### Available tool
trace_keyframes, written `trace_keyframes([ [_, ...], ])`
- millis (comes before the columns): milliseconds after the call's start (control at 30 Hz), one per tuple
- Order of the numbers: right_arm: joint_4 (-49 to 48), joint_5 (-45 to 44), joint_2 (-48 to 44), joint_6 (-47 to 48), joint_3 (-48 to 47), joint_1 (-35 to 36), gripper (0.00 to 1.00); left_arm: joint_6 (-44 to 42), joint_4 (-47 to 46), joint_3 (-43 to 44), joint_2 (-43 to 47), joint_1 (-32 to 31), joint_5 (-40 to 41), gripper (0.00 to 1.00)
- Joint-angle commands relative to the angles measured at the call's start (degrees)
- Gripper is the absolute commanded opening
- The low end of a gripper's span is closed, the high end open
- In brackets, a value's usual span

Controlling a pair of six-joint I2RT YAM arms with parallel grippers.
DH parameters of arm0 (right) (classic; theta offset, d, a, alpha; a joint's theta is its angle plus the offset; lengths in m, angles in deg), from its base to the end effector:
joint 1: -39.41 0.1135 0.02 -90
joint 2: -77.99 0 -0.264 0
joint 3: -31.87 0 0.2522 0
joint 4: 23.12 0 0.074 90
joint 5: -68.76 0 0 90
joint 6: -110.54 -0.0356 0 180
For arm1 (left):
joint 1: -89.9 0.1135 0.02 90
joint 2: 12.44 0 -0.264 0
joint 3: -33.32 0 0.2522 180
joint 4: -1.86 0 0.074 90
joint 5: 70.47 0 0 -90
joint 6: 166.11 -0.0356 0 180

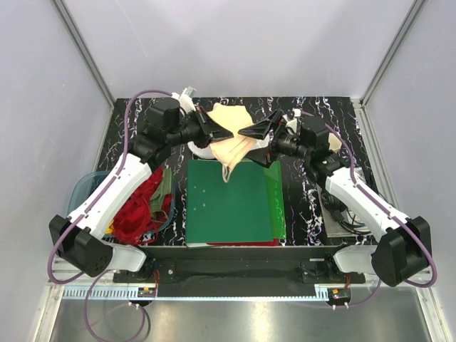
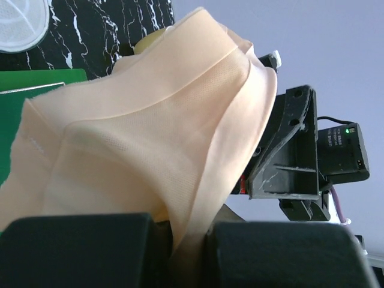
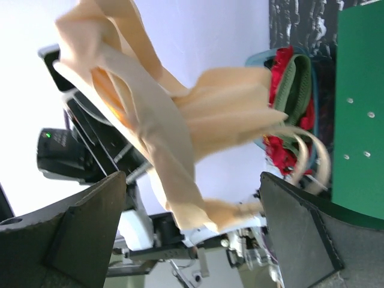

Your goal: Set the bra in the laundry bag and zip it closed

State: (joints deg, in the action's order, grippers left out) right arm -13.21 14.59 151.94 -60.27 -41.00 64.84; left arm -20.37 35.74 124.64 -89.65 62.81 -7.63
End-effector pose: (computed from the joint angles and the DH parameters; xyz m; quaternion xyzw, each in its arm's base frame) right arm 0.2621 0.1477 0.3428 0.1679 0.7410 0.6266 0.1734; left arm 0.2647 -0.1536 0.3967 -0.0659 0.8038 -0.5139 0.2923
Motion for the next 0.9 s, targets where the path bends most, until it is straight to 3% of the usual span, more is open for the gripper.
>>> trace_keyframes([
  [0, -8.45, -5.5, -1.18, -6.28, 1.11, 1.46, 1.0, -0.46, -2.28, 2.16, 0.92, -2.17, 3.33, 0.0],
  [467, -10.29, -13.59, -1.53, -13.05, 5.23, 4.63, 0.98, 4.28, -7.46, -7.58, 9.0, -7.01, 10.89, 0.0],
  [733, -18.11, -14.65, 1.54, -16.21, 4.53, 5.42, 0.75, 8.42, -12.91, -13.31, 11.29, -9.47, 12.3, 0.0],
  [867, -18.2, -14.39, 1.72, -15.6, 4.44, 5.33, 0.58, 8.33, -12.74, -13.75, 11.38, -9.56, 12.13, 0.0],
])
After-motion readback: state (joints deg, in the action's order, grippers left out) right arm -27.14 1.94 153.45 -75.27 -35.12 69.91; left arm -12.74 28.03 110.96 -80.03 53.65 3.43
